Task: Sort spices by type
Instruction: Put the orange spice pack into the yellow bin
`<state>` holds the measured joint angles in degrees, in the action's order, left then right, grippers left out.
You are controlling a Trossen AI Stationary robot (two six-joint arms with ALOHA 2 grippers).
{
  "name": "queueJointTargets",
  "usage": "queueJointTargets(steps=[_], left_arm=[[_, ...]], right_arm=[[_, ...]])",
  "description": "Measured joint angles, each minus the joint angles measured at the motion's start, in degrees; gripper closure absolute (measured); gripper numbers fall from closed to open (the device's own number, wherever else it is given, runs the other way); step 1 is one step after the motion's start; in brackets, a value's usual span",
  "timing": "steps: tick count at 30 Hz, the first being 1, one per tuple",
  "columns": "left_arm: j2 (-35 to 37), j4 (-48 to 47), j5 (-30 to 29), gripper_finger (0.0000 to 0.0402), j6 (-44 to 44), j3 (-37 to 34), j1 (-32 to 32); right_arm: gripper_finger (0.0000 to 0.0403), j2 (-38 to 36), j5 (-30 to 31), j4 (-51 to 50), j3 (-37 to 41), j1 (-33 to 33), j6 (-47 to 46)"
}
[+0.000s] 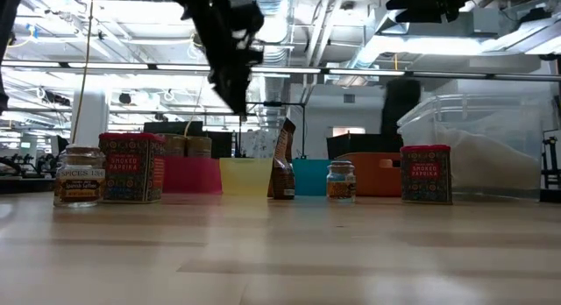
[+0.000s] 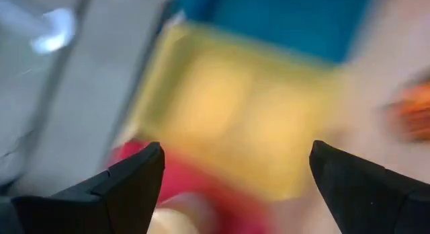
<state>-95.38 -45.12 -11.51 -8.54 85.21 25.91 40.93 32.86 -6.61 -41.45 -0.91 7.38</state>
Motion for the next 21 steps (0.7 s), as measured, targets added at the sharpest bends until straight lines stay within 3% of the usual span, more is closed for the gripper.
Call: queueJointTargets(steps=[2,5,12,16,21], left_arm=[[0.4,1.5,4.2,0.0046,4.1,0.0,-3.5],[-0.3,3.1,3.0,0.0045,8.3,0.0,-10.2],[-4.7,8.6,-14.7,0.0045,11.8,0.8,-24.5],[-5.1,8.7,-17.7,0.0045,14.5,2.3,-26.5],[-5.2,7.9,-15.3,0.0045,18.4,2.1,-24.9]], right_arm=[[0.0019,0.0,0.0,0.0,0.0,0.0,0.0],[0.0019,0.0,0.0,0.6,0.0,0.0,0.0],[0.0019,0.8,0.0,1.7,0.0,0.1,-0.2],[0.0019,1.6,0.0,2.4,0.0,0.1,-0.3],[0.0019,2.2,0.0,2.7,0.0,0.1,-0.2]])
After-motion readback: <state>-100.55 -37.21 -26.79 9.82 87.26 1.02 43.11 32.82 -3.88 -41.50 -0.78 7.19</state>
